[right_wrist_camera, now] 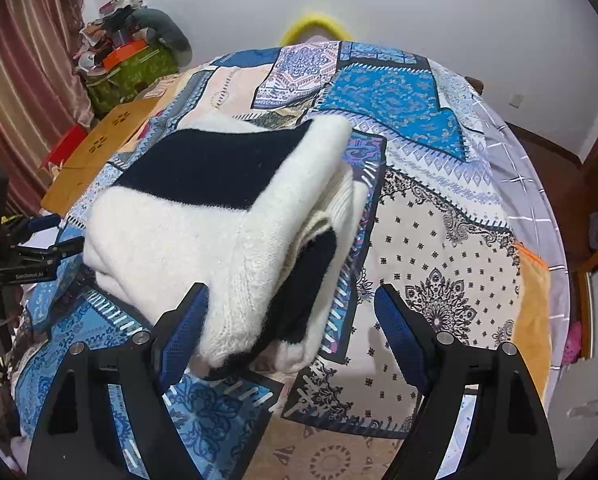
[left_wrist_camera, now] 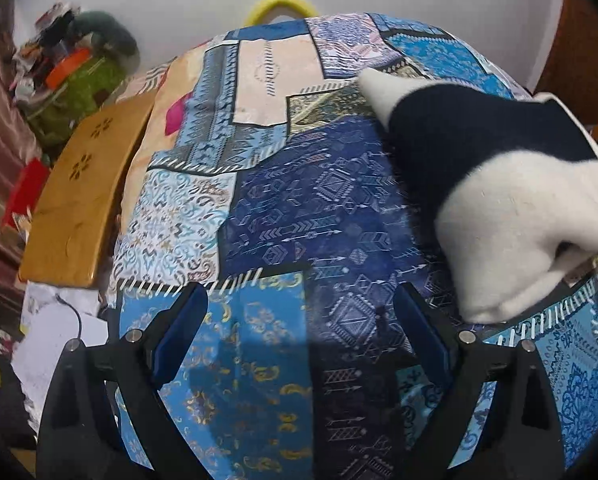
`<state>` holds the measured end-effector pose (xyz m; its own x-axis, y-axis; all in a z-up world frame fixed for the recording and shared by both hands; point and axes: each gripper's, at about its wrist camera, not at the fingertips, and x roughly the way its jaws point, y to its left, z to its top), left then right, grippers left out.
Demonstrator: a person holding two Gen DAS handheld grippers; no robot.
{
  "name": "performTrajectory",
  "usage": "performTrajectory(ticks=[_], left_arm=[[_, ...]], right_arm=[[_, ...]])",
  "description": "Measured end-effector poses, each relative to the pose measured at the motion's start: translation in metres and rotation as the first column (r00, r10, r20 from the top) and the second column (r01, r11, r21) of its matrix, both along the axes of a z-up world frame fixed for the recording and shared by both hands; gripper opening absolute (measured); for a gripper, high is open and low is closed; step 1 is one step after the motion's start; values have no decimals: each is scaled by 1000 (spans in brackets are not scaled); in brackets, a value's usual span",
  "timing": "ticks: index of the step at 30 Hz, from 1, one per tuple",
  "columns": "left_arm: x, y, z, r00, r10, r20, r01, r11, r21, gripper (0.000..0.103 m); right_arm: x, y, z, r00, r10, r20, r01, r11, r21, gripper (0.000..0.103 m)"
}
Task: Fold small clothes
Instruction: 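Grasp the sweater bundle edge with the right tool and lift it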
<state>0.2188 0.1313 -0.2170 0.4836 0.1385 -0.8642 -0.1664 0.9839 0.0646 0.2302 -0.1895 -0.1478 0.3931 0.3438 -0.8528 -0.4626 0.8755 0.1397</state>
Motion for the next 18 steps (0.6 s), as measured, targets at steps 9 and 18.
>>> performTrajectory(ticks=[9,18], left_arm=[[6,-10,37,996,-42,82,45,998,-36,95],[44,-46,67,982,-120,147,136,985,-103,95]], right_arm=[[5,-4,21,999,-44,32,43,998,37,81],[25,-6,25,997,-81,7,80,993,81,81]])
